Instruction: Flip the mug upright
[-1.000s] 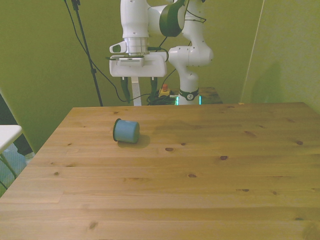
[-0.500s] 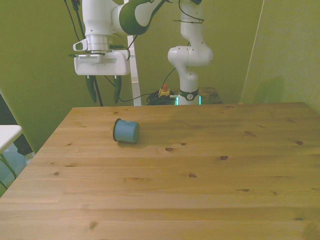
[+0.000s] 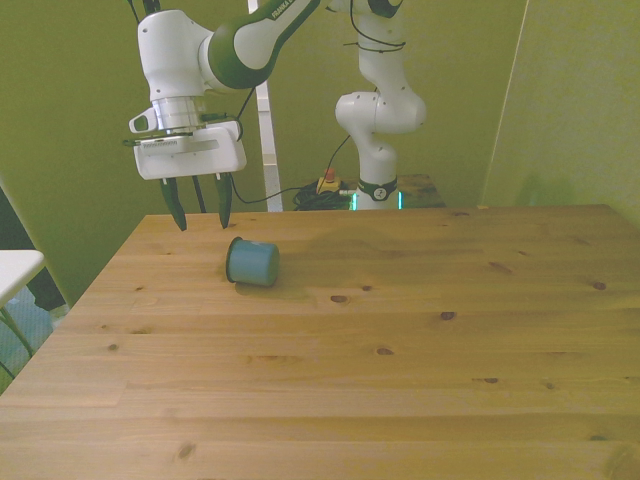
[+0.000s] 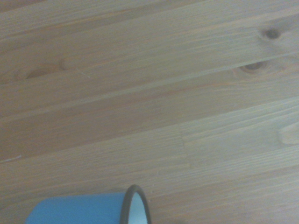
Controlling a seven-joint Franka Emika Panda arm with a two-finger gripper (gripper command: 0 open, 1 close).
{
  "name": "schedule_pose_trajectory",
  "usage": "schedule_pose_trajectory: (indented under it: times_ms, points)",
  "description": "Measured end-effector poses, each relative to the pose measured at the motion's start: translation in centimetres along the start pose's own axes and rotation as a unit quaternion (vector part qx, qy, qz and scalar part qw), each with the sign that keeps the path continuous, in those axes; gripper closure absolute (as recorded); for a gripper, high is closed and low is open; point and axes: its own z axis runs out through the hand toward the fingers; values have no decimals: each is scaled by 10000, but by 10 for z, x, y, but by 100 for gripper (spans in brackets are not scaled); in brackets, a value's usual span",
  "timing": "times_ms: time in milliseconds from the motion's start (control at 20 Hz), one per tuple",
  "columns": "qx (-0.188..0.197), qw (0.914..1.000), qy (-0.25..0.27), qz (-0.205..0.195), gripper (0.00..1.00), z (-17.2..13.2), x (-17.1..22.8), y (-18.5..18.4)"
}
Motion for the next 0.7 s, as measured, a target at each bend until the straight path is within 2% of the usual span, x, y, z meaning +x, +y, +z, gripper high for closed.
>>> schedule_pose_trajectory:
  times_ms: [300, 700]
  points:
    - [308, 9980, -536, 113, 0, 25, 0, 0]
    - [742, 9891, -1252, 206, 0, 54, 0, -1]
